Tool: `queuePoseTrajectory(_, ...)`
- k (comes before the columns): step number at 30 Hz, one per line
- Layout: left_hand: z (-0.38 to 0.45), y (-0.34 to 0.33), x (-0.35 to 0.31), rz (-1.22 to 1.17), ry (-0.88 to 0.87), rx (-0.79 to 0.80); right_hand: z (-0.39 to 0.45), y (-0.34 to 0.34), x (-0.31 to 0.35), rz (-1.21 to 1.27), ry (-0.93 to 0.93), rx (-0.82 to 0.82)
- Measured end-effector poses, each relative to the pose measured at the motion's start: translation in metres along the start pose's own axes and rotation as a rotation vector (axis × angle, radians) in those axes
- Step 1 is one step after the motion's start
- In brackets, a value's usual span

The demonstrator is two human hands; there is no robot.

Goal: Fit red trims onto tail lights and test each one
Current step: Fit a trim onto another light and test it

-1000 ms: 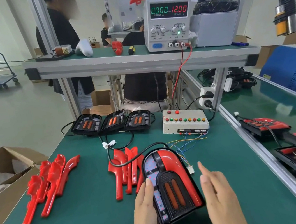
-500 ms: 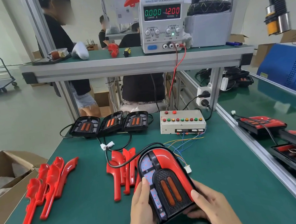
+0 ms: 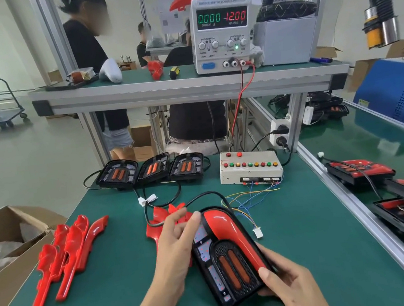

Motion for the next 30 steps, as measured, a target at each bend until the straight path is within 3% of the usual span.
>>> queuePoseTrajectory(6, 0.027, -0.016, -0.023, 0.589, -0.096, 0.321, 0.001, 0.005, -0.003, -0.008, 0.033, -0.018)
queuePoseTrajectory(9, 0.034, -0.023, -0.03, 0.721, -0.126, 0.363, 0.0, 0.004, -0.003, 0.002, 0.04, -0.023)
queuePoseTrajectory(21, 0.034, -0.031, -0.017, 0.394, 0.13, 0.359, -0.001, 0.004, 0.001, 0.001, 0.079, -0.017)
queuePoseTrajectory(30, 0.029, -0.033, -0.019, 0.262, 0.139, 0.369, 0.0, 0.005, 0.001, 0.001, 0.093, 0.019)
Point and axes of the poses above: each hand's wrist, its own z-axis towards the middle knuckle, its own y-axis out of the back of the hand, x = y × z, the point moved 5 cm from there along z, towards the middle knuckle, and after that the axes turned 14 degrees about -z, right-handed, at the moved point
